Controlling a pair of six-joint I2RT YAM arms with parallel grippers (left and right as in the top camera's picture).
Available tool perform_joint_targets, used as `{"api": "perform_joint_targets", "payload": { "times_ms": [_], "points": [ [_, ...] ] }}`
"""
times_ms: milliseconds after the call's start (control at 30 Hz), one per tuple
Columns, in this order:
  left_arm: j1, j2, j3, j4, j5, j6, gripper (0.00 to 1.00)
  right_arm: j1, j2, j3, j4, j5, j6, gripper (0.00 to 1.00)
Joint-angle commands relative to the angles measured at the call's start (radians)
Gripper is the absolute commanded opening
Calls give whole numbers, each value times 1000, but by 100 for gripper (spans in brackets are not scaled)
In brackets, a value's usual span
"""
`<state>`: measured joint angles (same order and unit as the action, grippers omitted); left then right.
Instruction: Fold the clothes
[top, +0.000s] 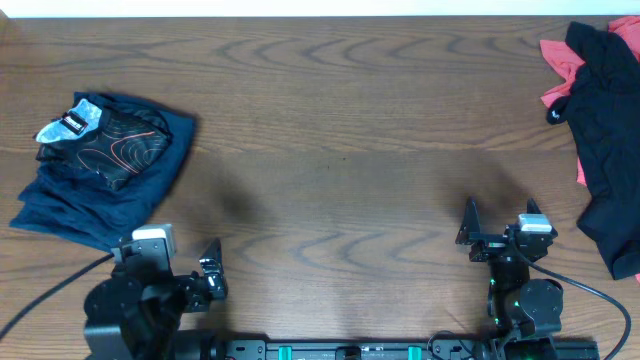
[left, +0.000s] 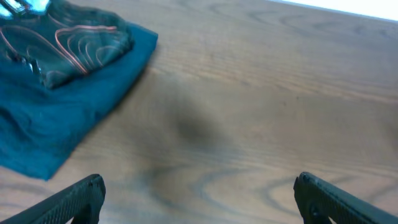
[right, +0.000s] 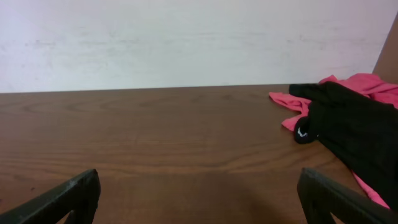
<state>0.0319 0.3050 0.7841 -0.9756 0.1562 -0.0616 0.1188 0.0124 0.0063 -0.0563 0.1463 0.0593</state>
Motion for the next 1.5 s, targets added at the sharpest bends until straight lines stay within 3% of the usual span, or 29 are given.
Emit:
{"api": "perform_joint_targets", "payload": {
  "times_ms": [0,267,533,700,1467],
  "points": [
    [1,-87,-133,81,-28,28,98,-8,-4,-1,-4,-8,-5,99],
    [1,-280,-491,514,-31,16,98,-8,-4,-1,-4,-8,-5,99],
    [1,-303,-771,994,-57,16,98,-8,-4,-1,-4,-8,-5,99],
    [1,-303,-780,910,-68,12,98,-8,-4,-1,-4,-8,-5,99],
    [-37,-301,-780,912,-68,13,98,-8,-4,-1,-4,-8,-5,99]
  ]
}}
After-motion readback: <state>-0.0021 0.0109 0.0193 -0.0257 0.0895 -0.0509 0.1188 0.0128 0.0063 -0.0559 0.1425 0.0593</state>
